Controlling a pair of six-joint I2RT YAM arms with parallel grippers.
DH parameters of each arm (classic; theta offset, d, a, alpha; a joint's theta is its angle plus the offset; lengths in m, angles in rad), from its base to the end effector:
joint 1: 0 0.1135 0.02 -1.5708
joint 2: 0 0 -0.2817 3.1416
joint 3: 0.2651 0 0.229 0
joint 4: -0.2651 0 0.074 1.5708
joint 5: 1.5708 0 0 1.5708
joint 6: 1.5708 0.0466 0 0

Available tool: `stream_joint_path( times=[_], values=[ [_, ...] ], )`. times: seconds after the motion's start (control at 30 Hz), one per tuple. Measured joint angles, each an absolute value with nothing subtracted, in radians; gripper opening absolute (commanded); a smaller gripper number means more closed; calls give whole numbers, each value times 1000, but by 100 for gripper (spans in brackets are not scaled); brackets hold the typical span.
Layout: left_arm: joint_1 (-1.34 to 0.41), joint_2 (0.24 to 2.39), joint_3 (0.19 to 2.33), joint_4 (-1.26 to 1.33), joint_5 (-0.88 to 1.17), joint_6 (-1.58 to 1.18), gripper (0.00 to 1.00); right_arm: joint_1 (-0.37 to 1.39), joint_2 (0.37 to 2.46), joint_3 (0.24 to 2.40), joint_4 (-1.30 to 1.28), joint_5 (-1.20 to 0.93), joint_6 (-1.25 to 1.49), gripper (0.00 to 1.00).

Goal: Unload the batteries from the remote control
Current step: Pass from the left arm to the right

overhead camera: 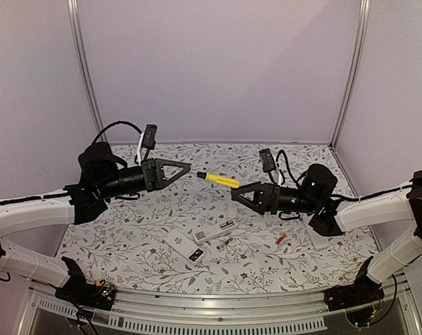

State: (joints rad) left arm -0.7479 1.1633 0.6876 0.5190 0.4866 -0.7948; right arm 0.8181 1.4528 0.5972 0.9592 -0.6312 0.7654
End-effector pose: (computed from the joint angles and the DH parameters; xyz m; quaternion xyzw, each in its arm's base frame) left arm 0.1665 -0.1842 0.3292 0.1582 0.6752 -0.6081 0.3864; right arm 0.1769 0.2291 0.2773 -0.2472 0.6302 0.6485 0.3482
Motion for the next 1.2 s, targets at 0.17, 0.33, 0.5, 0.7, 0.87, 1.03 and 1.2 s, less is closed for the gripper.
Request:
stream_joint_path(
  times=[0.17,0.33,0.5,0.7,0.87,1.03,1.2],
  values=[
    [-744,1168,687,546,502,-825,0,822,1499,605,1019,-644,809,68],
    [-743,1184,687,572,528,-845,0,825,1510,638,1042,-645,828,56],
    [-743,1217,687,587,555,-855,0,825,1526,669,1054,-643,838,44],
    [-743,1242,687,587,573,-858,0,825,1554,690,1055,-644,845,37],
    [-743,1244,688,587,577,-858,0,826,1562,691,1055,-647,845,31],
    [-743,1244,688,587,576,-858,0,826,1572,693,1055,-654,848,23],
    [-740,1244,688,584,575,-859,0,828,1573,695,1066,-666,848,6]
  ],
)
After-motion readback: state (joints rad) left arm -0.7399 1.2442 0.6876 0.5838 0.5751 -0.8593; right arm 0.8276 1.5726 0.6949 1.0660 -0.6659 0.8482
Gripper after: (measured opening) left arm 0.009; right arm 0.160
